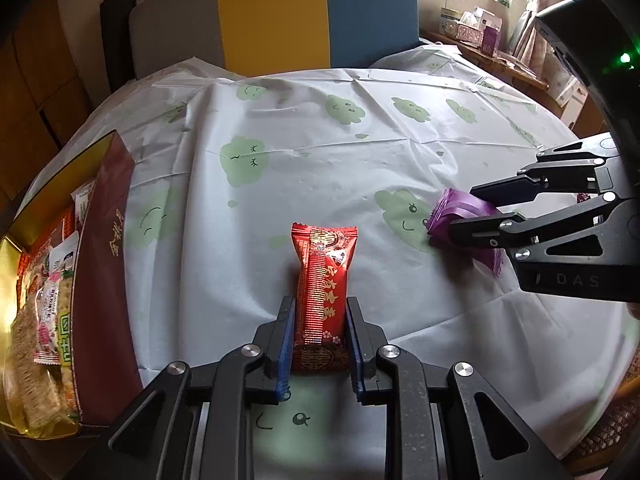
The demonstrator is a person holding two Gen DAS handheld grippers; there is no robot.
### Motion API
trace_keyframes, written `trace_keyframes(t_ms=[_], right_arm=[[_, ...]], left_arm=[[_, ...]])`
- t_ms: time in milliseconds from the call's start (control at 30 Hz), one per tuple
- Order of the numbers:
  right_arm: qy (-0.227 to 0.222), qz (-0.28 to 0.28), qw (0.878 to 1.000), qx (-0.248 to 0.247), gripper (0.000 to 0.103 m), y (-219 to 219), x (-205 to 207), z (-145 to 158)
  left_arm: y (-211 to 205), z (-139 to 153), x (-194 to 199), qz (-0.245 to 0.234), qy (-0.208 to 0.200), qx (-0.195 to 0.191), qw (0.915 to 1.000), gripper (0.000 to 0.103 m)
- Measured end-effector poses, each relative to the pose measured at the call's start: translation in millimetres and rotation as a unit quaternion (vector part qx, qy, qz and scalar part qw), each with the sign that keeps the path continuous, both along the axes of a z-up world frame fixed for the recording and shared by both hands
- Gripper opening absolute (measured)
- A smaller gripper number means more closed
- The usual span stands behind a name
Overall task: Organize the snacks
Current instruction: 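Carry the red candy into the gold tray and open the left gripper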
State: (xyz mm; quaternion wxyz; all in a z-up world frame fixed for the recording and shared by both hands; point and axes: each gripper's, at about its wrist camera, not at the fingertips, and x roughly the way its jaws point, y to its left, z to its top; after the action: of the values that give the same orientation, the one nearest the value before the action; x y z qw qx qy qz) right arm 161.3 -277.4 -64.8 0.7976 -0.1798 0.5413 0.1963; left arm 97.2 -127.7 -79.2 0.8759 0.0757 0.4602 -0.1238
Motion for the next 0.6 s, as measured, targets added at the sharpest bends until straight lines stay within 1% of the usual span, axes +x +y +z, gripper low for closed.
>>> trace_keyframes(t_ms=[100,267,467,600], right_arm=[[0.000,-0.005,1.000,0.002,0.037,-0.4,-0.9,-0.6],[-0.004,-0.006,1.000,0.000,0.037,0.4,0.4,-1.1],[-0.006,-0.006,1.000,-0.002,0.039,0.7,-0.8,-3.9],[-0.013,-0.007,1.000,-0.022,0.040,6.6,-2.0,-5.9]], left_arm=[[2.8,2.4,-5.3,0.003,0.005,-0.007,1.0000,0.023],[7.5,7.7,-13.4,0.005,-0.006,-0.002,1.0000,0.023],[17.6,28.2,-24.1,0.011,-0.022,-0.018,0.9995,0.023],[25.1,42.5,-31.0,0.015,-0.030,-0.028,0.9991,0.023]])
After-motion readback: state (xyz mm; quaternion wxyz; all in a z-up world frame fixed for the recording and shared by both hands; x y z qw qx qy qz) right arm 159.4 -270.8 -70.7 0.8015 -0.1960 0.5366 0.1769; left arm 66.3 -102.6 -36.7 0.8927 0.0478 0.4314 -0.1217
